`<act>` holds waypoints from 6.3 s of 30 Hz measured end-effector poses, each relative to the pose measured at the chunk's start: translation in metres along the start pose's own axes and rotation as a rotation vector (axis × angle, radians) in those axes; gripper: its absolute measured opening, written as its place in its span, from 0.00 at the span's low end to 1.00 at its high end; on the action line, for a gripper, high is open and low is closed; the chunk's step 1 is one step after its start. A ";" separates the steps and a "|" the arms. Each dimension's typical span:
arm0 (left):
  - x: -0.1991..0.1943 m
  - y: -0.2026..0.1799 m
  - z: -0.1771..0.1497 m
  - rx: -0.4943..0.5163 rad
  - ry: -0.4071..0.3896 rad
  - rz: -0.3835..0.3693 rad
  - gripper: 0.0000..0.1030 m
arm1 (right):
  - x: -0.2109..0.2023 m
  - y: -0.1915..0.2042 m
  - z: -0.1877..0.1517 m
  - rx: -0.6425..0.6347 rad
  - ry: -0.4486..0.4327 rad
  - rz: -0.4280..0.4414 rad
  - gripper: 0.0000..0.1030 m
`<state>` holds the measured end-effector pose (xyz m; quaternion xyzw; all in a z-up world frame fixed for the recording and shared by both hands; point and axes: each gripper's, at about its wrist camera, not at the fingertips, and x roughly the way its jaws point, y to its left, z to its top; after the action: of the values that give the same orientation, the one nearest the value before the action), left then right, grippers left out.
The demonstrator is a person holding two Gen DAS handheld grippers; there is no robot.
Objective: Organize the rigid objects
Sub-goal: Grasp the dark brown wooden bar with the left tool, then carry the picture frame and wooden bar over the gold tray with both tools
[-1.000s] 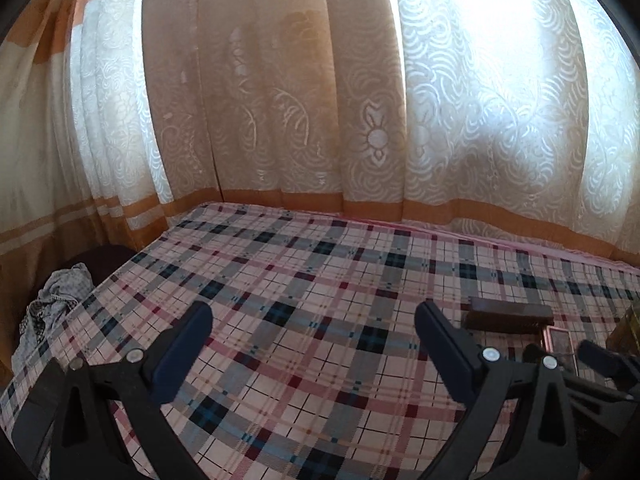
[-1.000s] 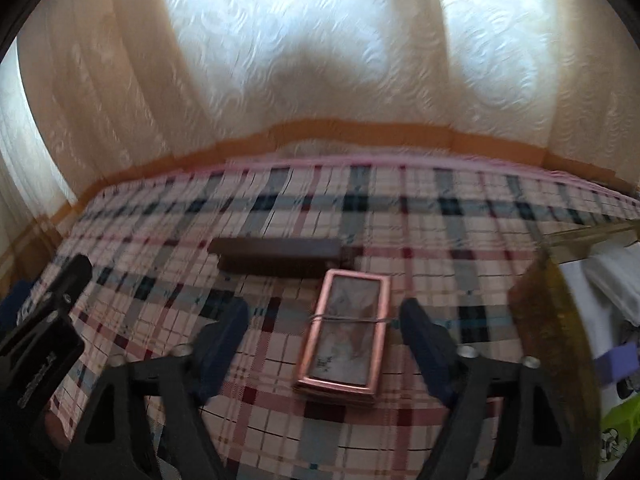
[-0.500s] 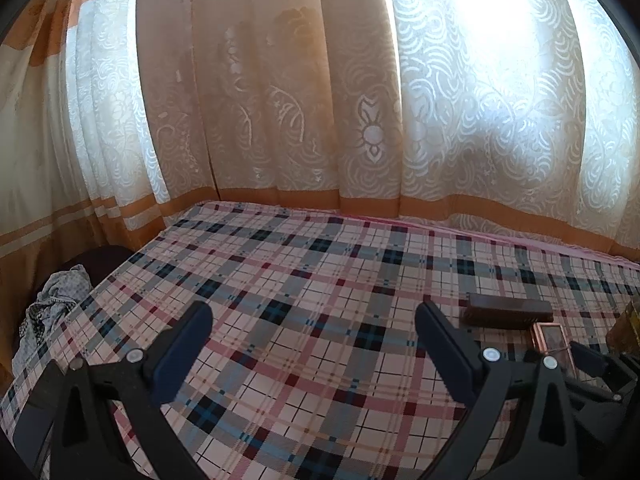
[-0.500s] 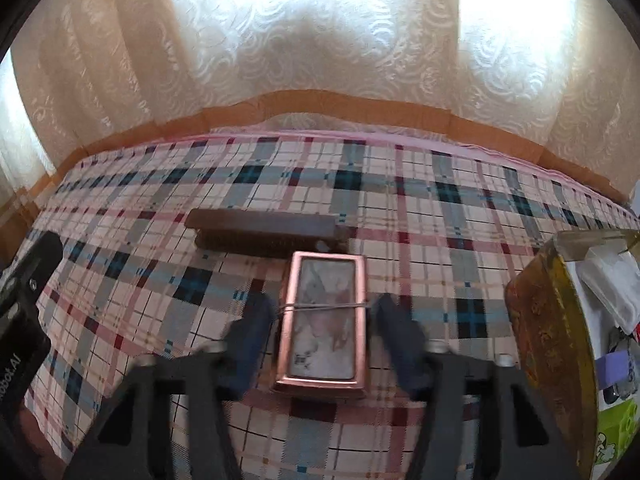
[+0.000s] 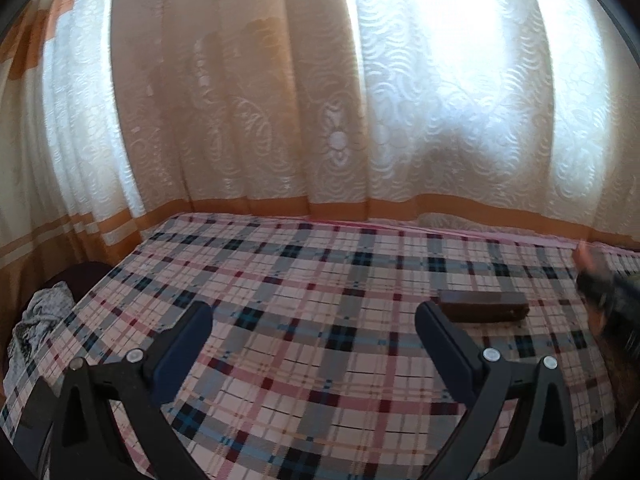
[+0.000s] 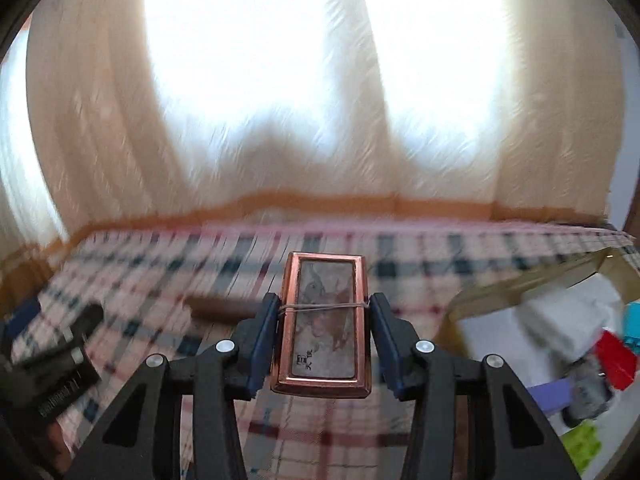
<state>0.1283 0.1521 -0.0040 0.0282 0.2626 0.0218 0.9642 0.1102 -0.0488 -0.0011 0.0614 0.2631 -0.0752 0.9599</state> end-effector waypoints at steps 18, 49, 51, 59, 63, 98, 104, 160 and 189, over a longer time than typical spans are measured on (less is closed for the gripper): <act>0.059 -0.121 0.017 0.088 0.200 -0.255 0.99 | -0.018 -0.048 0.015 0.104 -0.111 -0.096 0.48; 0.095 -0.055 0.004 -0.200 0.360 -0.475 0.08 | -0.009 -0.048 0.014 0.115 -0.054 -0.060 0.48; 0.091 -0.056 0.003 -0.174 0.361 -0.477 0.08 | -0.009 -0.048 0.014 0.117 -0.054 -0.057 0.48; 0.045 -0.045 0.013 -0.045 0.259 -0.456 0.68 | -0.011 -0.049 0.014 0.120 -0.056 -0.050 0.48; 0.032 -0.051 0.000 0.069 0.253 -0.449 0.68 | -0.012 -0.048 0.014 0.118 -0.057 -0.045 0.48; -0.018 -0.056 -0.016 0.041 -0.005 -0.082 0.13 | -0.055 -0.010 -0.009 -0.058 -0.188 0.073 0.48; -0.024 -0.059 -0.021 0.047 -0.020 -0.070 0.13 | -0.069 -0.012 -0.017 -0.084 -0.212 0.069 0.48; -0.078 -0.073 -0.044 -0.071 -0.067 -0.122 0.13 | -0.124 -0.056 -0.042 -0.096 -0.267 0.097 0.48; -0.106 -0.152 -0.040 -0.004 -0.092 -0.197 0.13 | -0.143 -0.114 -0.042 -0.067 -0.316 0.013 0.48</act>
<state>0.0209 -0.0037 0.0056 0.0011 0.2197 -0.0738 0.9728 -0.0521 -0.1380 0.0273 0.0184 0.1109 -0.0691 0.9913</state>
